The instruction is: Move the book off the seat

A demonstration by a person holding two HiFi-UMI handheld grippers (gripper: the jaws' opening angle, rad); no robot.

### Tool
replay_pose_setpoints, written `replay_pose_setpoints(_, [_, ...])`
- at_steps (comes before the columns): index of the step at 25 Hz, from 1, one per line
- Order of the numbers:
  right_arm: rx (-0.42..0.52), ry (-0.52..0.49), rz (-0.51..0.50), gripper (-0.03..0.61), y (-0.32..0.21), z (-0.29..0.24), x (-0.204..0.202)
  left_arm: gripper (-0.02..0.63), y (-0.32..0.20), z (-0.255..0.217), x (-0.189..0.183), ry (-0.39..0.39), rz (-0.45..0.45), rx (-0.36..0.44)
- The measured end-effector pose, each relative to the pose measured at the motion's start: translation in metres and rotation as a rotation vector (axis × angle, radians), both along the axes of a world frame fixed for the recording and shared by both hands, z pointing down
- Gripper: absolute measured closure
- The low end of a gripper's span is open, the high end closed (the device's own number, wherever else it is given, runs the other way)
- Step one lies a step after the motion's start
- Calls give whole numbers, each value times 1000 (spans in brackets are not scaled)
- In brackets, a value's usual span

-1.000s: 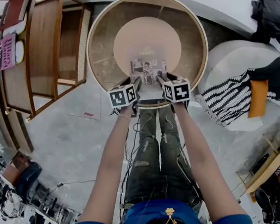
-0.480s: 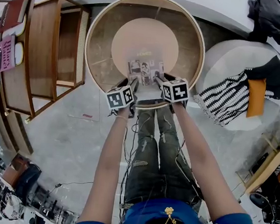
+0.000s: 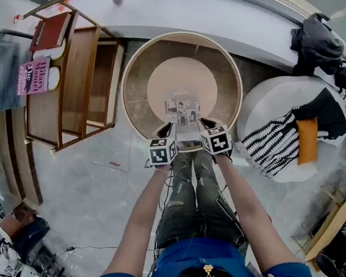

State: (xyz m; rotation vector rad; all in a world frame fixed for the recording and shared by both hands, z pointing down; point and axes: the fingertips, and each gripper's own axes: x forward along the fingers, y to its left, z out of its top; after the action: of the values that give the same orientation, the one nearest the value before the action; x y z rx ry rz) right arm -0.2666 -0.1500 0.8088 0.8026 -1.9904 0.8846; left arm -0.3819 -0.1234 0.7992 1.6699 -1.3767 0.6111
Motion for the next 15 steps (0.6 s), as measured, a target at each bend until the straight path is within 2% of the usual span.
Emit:
replay_pose_setpoints(2, [28,-18,-15,578,3,-28,-2,612,0,-29,8,13,-23,37])
replay_pose_setpoints(7, [143,-105,-42,580,2,-112,-8,614,-9,-116,27,85,-64,186])
replay_pose_setpoints(11, [283,-189,-67,580,2,-196,-12,614,-12,-199,35,111,-75,337])
replay_pose_setpoints(15, [430,-284,-82,580,-10,-271,-20,614,-21,-268,28,114,-116,490])
